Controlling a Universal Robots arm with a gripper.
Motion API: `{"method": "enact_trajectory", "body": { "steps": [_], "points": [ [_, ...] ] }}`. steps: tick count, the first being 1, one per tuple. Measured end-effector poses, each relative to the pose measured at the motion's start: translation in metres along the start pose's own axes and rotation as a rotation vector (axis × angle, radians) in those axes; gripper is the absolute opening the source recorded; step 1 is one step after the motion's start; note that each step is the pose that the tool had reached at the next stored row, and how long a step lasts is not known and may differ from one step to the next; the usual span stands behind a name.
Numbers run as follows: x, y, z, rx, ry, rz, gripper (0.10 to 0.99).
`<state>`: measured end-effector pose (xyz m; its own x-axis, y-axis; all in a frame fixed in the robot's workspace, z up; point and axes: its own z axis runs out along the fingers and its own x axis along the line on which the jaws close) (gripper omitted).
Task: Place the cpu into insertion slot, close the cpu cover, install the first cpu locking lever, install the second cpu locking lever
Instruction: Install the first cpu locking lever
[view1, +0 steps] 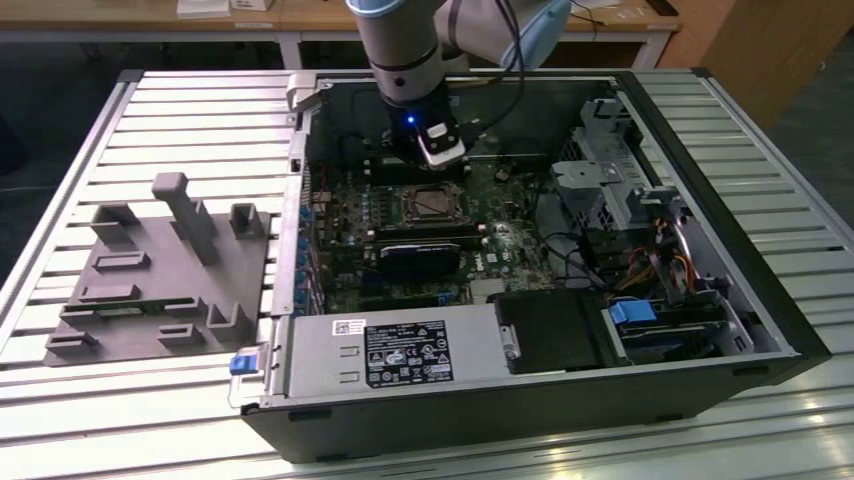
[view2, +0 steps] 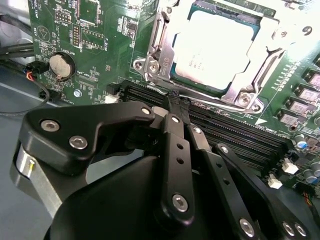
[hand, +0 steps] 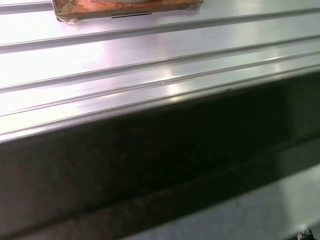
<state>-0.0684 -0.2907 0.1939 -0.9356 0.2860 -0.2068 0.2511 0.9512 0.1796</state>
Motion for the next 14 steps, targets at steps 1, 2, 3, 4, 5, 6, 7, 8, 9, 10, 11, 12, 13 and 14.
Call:
{"method": "enact_trajectory", "body": {
  "steps": [1, 2, 3, 4, 5, 6, 7, 8, 9, 10, 11, 12, 13, 14],
  "points": [
    [-0.0003, 0.0000, 0.0003, 0.000, -0.0001, 0.000, 0.106],
    [-0.0007, 0.0000, 0.0006, 0.000, -0.0001, 0.001, 0.106],
    [-0.0012, 0.0000, 0.0009, 0.000, -0.0001, 0.001, 0.106],
    [-0.0018, -0.0001, 0.0011, 0.001, -0.0002, 0.001, 0.106],
    [-0.0026, -0.0002, 0.0013, 0.000, -0.0003, 0.001, 0.106],
    [-0.0033, -0.0003, 0.0016, 0.000, -0.0005, 0.002, 0.106],
    [-0.0040, -0.0006, 0.0018, 0.000, -0.0006, 0.002, 0.106],
    [-0.0045, -0.0008, 0.0019, 0.000, -0.0007, 0.003, 0.106],
    [-0.0049, -0.0012, 0.0019, 0.000, -0.0007, 0.003, 0.106],
    [-0.0051, -0.0016, 0.0018, 0.000, -0.0007, 0.003, 0.106],
    [-0.0052, -0.0019, 0.0018, 0.000, -0.0007, 0.003, 0.106],
    [-0.0054, -0.0025, 0.0017, 0.001, -0.0006, 0.003, 0.106],
    [-0.0056, -0.0031, 0.0016, 0.001, -0.0006, 0.003, 0.106],
    [-0.0058, -0.0038, 0.0015, 0.001, -0.0007, 0.003, 0.106]
  ]
}}
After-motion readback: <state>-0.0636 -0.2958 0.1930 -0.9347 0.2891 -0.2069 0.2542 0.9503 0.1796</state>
